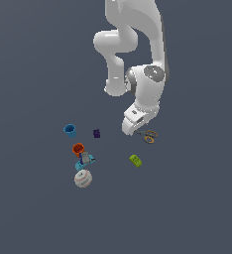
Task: Pick up a designated object from a clutter of objects.
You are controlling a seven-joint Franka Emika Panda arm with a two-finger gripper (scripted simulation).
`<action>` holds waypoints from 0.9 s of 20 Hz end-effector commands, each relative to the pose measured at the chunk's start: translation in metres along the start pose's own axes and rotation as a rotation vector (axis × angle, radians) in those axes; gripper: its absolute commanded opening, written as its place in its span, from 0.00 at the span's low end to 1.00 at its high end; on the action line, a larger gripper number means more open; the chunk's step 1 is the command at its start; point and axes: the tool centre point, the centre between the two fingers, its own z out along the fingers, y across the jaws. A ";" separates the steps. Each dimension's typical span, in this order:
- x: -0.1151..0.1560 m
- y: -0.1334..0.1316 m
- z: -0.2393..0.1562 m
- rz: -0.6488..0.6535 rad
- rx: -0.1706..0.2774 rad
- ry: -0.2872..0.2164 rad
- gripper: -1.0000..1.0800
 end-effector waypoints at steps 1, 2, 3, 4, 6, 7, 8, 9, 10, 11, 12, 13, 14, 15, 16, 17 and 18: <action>-0.005 -0.015 0.015 -0.062 0.003 0.006 0.96; -0.007 -0.021 0.020 -0.084 0.005 0.008 0.96; -0.010 -0.026 0.025 -0.104 0.006 0.010 0.96; -0.012 -0.031 0.029 -0.122 0.008 0.012 0.96; -0.015 -0.039 0.037 -0.155 0.011 0.016 0.96; -0.017 -0.043 0.040 -0.170 0.012 0.017 0.96; -0.019 -0.046 0.043 -0.183 0.013 0.019 0.96; -0.020 -0.049 0.045 -0.195 0.014 0.020 0.96; -0.022 -0.052 0.047 -0.205 0.015 0.021 0.96; -0.023 -0.055 0.049 -0.214 0.016 0.022 0.96; -0.024 -0.056 0.051 -0.221 0.017 0.023 0.96; -0.025 -0.058 0.052 -0.227 0.018 0.024 0.96; -0.026 -0.059 0.053 -0.232 0.018 0.025 0.96; -0.026 -0.060 0.054 -0.236 0.019 0.025 0.96; -0.026 -0.061 0.054 -0.238 0.019 0.025 0.96; -0.026 -0.061 0.054 -0.238 0.019 0.025 0.96; -0.026 -0.060 0.053 -0.235 0.019 0.024 0.96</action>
